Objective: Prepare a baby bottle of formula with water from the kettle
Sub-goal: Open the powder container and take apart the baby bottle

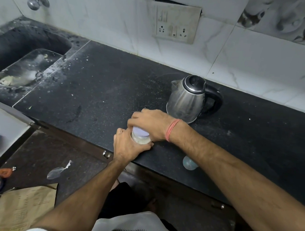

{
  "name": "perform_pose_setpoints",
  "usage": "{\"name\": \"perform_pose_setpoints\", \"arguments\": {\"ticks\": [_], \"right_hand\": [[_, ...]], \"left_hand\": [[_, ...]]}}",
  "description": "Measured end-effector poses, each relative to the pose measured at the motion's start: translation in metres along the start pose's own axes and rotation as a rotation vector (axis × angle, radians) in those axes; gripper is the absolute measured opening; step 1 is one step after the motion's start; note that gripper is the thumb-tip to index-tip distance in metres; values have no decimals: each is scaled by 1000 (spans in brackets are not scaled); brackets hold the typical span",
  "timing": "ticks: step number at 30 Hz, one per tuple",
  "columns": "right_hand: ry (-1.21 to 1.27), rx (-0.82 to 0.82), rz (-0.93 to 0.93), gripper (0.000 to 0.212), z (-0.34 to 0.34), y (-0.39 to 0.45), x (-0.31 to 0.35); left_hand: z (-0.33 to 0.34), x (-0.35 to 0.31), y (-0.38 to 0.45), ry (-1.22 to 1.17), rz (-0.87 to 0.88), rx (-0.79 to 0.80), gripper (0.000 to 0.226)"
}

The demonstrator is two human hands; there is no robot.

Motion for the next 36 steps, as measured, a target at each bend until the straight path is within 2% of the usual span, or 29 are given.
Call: {"name": "perform_pose_setpoints", "arguments": {"ticks": [4, 9, 14, 20, 25, 31, 36], "right_hand": [[234, -106, 187, 63, -8, -33, -15], [413, -223, 542, 60, 25, -67, -28], [356, -314, 753, 54, 72, -78, -7], [390, -287, 932, 50, 126, -77, 9], [426, -272, 951, 56, 149, -79, 7], [459, -331, 956, 91, 155, -80, 5], [396, -315, 942, 97, 159, -85, 9]], "left_hand": [[3, 5, -1, -69, -1, -3, 94], [5, 6, -1, -106, 2, -30, 95], [6, 5, 0, -77, -15, -40, 95], [6, 3, -2, -102, -19, -37, 96], [8, 5, -1, -101, -35, -33, 96], [7, 3, 0, -92, -38, -36, 100], [9, 5, -3, -95, -46, -32, 102]]}}
Point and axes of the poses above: each hand's wrist, its own y-axis towards the middle knuckle, its own z-axis out of the palm, x = y × z, the point moved 4 cm from there along y, towards the middle knuckle, and after that the axes turned 5 degrees about y, right-handed, at the moved point
